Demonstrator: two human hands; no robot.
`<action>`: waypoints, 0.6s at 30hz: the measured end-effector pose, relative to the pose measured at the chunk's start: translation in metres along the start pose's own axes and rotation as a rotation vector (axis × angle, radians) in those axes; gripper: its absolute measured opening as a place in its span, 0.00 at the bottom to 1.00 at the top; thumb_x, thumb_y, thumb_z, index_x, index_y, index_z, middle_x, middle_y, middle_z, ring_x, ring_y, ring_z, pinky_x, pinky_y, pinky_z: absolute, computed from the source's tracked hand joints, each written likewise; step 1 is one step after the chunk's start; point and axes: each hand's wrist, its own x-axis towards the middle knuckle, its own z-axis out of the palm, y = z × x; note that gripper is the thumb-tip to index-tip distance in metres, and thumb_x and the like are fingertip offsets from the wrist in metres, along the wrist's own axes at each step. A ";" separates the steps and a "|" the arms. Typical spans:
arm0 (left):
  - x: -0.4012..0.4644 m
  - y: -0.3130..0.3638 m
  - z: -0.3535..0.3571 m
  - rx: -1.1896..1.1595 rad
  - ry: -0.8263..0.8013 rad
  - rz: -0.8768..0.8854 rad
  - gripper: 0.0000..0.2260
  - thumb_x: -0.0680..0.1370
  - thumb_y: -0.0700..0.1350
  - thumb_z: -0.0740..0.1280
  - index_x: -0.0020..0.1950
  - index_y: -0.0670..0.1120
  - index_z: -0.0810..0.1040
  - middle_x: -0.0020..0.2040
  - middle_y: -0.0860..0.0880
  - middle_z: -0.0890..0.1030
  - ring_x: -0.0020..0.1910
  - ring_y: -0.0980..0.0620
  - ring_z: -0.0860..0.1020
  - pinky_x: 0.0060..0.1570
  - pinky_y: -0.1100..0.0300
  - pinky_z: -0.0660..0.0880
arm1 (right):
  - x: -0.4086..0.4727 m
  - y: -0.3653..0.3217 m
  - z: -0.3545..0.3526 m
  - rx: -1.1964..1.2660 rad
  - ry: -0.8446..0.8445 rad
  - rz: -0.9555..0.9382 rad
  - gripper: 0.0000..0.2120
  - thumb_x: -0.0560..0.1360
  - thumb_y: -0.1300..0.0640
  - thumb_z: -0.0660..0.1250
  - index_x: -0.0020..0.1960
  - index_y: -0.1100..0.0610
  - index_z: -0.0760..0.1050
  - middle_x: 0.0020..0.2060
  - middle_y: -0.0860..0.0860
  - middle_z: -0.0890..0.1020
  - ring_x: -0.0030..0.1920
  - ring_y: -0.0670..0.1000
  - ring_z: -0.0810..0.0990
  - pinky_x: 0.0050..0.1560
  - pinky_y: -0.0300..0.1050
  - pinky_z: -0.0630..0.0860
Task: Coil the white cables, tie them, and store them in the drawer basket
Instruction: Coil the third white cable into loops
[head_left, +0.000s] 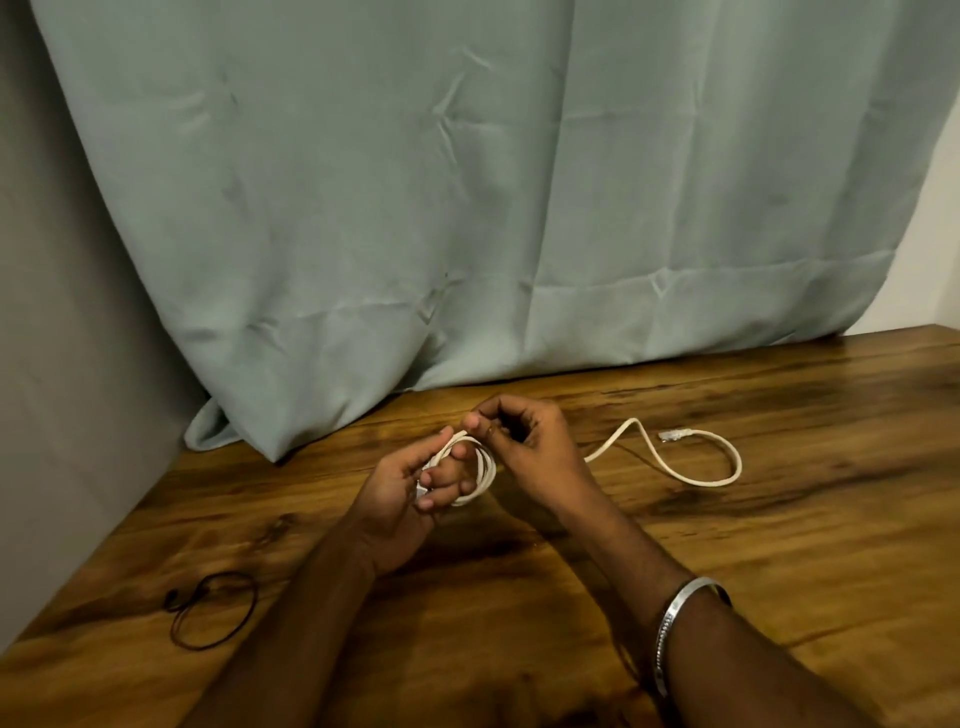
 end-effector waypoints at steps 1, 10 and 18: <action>-0.001 0.000 0.001 -0.018 0.000 0.003 0.10 0.77 0.49 0.61 0.42 0.43 0.73 0.22 0.54 0.60 0.22 0.56 0.59 0.40 0.61 0.73 | -0.001 -0.001 0.001 0.006 0.005 -0.007 0.04 0.79 0.61 0.74 0.45 0.55 0.84 0.36 0.45 0.84 0.39 0.39 0.81 0.43 0.35 0.76; -0.005 0.003 0.010 -0.131 -0.043 0.065 0.17 0.80 0.48 0.57 0.48 0.36 0.77 0.24 0.50 0.67 0.19 0.55 0.65 0.47 0.60 0.67 | -0.001 0.001 0.005 0.118 0.079 0.019 0.07 0.80 0.60 0.72 0.46 0.62 0.84 0.36 0.51 0.84 0.39 0.46 0.81 0.40 0.38 0.77; 0.002 0.000 0.009 -0.138 -0.147 0.269 0.21 0.81 0.48 0.56 0.56 0.33 0.82 0.40 0.44 0.79 0.29 0.55 0.74 0.49 0.53 0.79 | -0.006 0.016 0.009 0.004 0.030 0.115 0.16 0.86 0.58 0.62 0.45 0.62 0.83 0.31 0.55 0.79 0.33 0.48 0.76 0.36 0.41 0.72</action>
